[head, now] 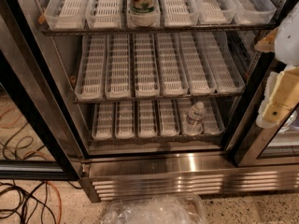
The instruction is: Pick 7up can from top shelf of fridge
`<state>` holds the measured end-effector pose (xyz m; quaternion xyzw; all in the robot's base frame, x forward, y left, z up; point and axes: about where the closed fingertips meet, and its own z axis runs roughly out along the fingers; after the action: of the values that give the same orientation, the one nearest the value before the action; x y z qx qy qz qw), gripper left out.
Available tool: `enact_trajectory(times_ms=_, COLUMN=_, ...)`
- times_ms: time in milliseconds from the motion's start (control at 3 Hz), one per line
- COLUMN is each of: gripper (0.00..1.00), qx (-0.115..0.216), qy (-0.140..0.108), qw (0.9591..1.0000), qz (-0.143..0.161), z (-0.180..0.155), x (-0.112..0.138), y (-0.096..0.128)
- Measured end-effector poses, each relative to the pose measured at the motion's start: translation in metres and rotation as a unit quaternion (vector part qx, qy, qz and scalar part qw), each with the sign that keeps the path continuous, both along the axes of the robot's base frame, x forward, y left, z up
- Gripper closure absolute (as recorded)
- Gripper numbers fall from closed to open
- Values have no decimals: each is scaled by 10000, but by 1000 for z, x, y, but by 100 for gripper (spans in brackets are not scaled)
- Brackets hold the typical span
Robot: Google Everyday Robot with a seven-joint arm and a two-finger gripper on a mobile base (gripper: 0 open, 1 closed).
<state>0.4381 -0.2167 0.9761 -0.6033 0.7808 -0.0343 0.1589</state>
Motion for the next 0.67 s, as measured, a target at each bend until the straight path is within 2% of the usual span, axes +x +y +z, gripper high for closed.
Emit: enact_trajectory(times_ms=667, gripper=0, qx=69, qy=-69, qw=9999, qz=70, z=2, x=0, y=4)
